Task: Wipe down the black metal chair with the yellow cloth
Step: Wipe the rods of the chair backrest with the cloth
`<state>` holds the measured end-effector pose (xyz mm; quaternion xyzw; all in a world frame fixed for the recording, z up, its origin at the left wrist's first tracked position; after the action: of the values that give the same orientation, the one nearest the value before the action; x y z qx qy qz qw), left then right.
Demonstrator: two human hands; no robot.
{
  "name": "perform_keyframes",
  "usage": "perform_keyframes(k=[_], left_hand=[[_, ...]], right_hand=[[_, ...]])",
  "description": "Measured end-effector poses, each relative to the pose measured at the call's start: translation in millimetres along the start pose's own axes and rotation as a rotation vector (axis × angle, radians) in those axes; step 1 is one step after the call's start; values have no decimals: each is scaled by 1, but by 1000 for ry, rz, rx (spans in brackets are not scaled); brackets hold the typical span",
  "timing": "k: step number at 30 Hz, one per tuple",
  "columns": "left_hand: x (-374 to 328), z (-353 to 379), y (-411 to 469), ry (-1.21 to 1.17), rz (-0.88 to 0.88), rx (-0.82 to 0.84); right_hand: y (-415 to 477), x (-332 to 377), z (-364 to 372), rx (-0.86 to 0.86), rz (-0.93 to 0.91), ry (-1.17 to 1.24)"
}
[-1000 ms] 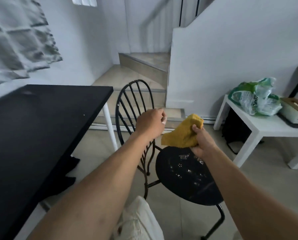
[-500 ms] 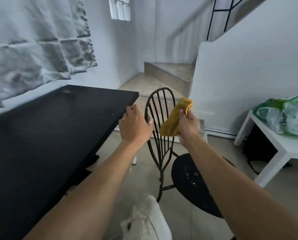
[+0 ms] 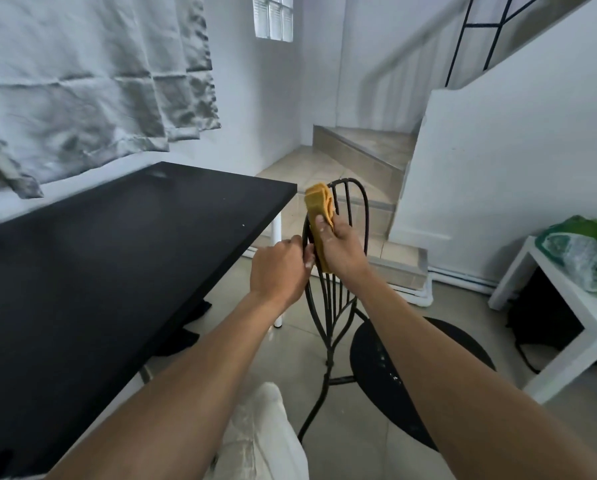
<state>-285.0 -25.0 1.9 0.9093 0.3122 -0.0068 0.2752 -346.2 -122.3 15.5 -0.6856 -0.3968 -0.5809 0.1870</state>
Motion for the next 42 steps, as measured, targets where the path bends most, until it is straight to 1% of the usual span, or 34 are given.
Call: perform_keyframes(k=[2, 4, 8, 11, 13, 15, 16, 18, 21, 28, 32, 36, 38, 40, 42], left_hand=[[2, 2, 2, -27, -1, 26], [4, 4, 5, -36, 3, 45], [5, 7, 5, -46, 15, 56], [6, 8, 6, -50, 34, 52], [7, 8, 6, -55, 45, 55], [8, 8, 7, -55, 52, 54], [8, 8, 7, -53, 52, 55], [8, 9, 8, -55, 50, 60], [7, 7, 7, -65, 61, 58], [4, 4, 9, 63, 73, 54], [3, -2, 13, 87, 73, 53], [1, -5, 26, 57, 2, 49], [1, -2, 36, 27, -51, 93], [3, 3, 43, -75, -89, 197], [6, 5, 47, -143, -104, 275]], right_hand=[[3, -2, 4, 73, 31, 4], [6, -3, 2, 103, 64, -18], [16, -6, -2, 112, 94, -164], [23, -3, -2, 133, 14, -282], [29, -2, -4, 152, 14, -296], [37, -3, -8, 202, -5, -325], [41, -3, -10, 234, -31, -378], [48, -3, -12, 294, -130, -487], [59, -6, -11, 349, -259, -560], [85, -24, -15, 313, -297, -638], [95, -24, -16, 306, -396, -697], [106, -23, -14, 320, -439, -691], [110, -24, -14, 320, -453, -676], [115, -26, -15, 303, -468, -672], [122, -29, -17, 259, -429, -662]])
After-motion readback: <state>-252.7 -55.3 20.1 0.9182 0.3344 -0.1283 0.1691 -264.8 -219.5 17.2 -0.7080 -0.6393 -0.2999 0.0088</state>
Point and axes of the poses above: each hand's wrist, its own y-axis towards the middle knuckle, its own z-axis out of the palm, x = y × z, the point moved 3 cm from there along y, towards the middle knuckle, and after that the axes turned 1 degree about x, right-handed, at the moved point
